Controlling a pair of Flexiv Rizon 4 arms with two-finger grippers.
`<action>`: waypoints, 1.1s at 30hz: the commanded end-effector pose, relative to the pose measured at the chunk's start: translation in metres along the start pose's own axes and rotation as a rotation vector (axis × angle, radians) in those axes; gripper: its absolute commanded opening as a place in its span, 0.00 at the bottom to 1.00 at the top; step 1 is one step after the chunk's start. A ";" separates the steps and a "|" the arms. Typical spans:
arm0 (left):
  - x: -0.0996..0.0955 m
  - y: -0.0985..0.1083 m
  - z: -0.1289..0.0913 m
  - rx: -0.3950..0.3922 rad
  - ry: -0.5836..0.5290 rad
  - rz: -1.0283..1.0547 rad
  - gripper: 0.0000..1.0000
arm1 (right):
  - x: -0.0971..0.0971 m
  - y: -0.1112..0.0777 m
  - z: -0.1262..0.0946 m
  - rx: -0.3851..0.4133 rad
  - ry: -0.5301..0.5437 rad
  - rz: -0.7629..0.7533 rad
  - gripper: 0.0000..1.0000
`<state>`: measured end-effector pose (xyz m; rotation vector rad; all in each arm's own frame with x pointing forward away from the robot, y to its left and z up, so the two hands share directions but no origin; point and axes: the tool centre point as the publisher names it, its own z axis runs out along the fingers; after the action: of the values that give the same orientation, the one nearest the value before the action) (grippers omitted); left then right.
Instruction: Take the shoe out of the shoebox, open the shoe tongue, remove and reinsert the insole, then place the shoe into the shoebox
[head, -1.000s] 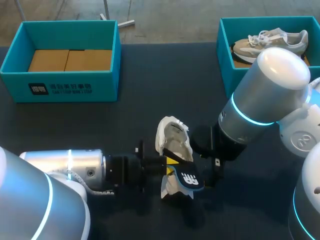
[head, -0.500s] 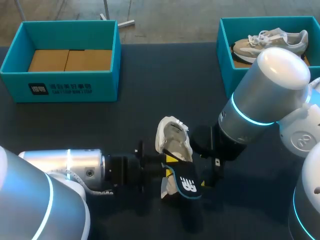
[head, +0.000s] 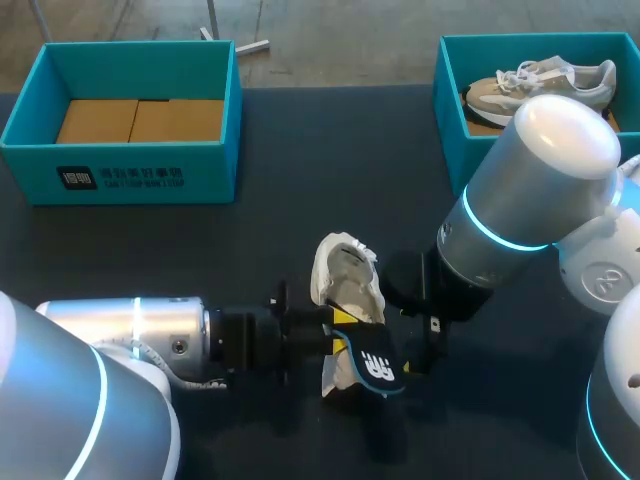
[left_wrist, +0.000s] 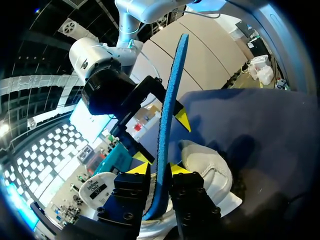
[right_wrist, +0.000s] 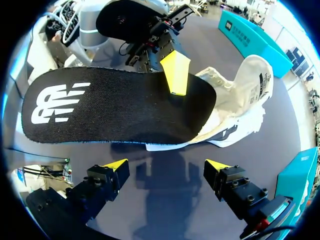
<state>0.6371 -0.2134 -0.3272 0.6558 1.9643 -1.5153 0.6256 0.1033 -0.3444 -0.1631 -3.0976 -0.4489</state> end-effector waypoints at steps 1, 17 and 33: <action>-0.001 -0.004 -0.001 -0.010 0.011 0.001 0.23 | 0.001 0.000 0.001 0.002 -0.003 0.001 1.00; -0.006 -0.016 0.000 -0.010 0.046 0.001 0.22 | 0.001 0.000 0.001 0.002 -0.003 0.001 1.00; -0.002 -0.020 0.002 0.047 0.080 -0.008 0.13 | 0.001 0.000 0.001 0.002 -0.003 0.001 1.00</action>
<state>0.6234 -0.2212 -0.3123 0.7333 1.9948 -1.5623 0.6256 0.1033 -0.3444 -0.1631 -3.0976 -0.4489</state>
